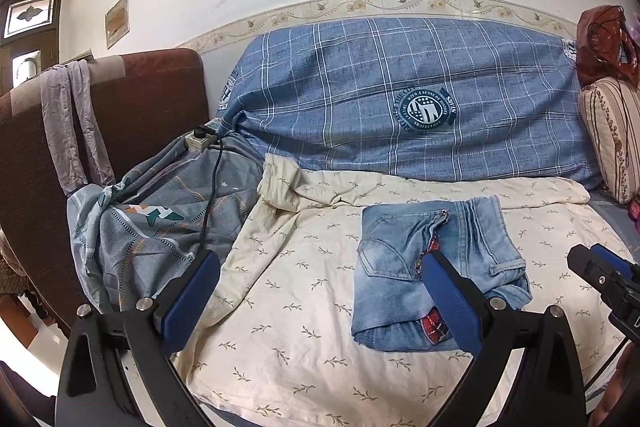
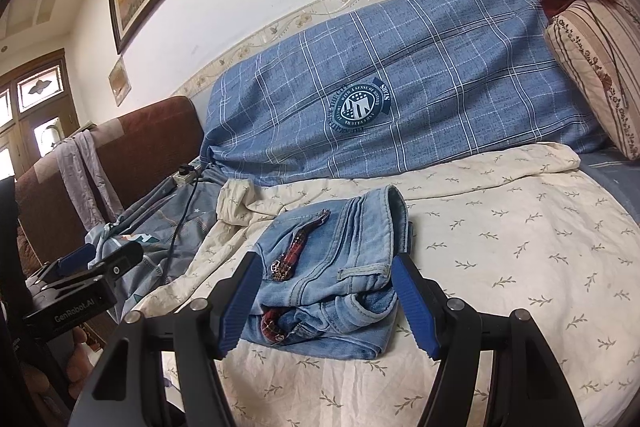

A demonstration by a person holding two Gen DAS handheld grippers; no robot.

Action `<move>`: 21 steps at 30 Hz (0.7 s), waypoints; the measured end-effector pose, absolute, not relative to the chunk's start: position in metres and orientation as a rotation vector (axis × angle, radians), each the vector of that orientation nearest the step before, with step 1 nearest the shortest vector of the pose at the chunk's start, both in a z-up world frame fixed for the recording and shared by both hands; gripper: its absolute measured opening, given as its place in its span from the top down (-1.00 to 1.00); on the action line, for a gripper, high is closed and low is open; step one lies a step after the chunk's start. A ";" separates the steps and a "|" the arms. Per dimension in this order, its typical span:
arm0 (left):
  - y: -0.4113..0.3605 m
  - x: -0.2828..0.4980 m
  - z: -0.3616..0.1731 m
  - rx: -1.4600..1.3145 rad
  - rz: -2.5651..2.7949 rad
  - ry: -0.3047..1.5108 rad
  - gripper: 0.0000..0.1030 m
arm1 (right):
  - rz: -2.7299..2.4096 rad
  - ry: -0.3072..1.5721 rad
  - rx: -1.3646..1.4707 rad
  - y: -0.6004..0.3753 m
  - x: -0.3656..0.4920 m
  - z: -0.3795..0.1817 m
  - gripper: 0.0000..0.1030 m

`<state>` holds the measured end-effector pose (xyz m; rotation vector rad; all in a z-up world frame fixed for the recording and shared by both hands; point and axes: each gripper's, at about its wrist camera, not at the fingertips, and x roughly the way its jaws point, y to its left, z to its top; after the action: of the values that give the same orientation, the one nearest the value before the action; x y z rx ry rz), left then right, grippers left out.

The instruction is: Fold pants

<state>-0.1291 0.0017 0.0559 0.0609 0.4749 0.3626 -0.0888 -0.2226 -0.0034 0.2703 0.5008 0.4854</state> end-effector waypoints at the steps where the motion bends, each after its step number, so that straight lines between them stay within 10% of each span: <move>1: 0.001 -0.130 0.056 0.061 0.365 0.473 -0.95 | 0.485 0.500 0.270 -0.223 -0.089 -0.003 -0.36; 21: -0.002 -0.132 0.062 0.063 0.376 0.452 -0.96 | 0.490 0.444 0.279 -0.229 -0.095 0.003 -0.36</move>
<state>-0.1323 -0.0021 0.0624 0.0634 0.4520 0.3755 -0.0946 -0.2285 0.0033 0.2791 0.4443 0.4897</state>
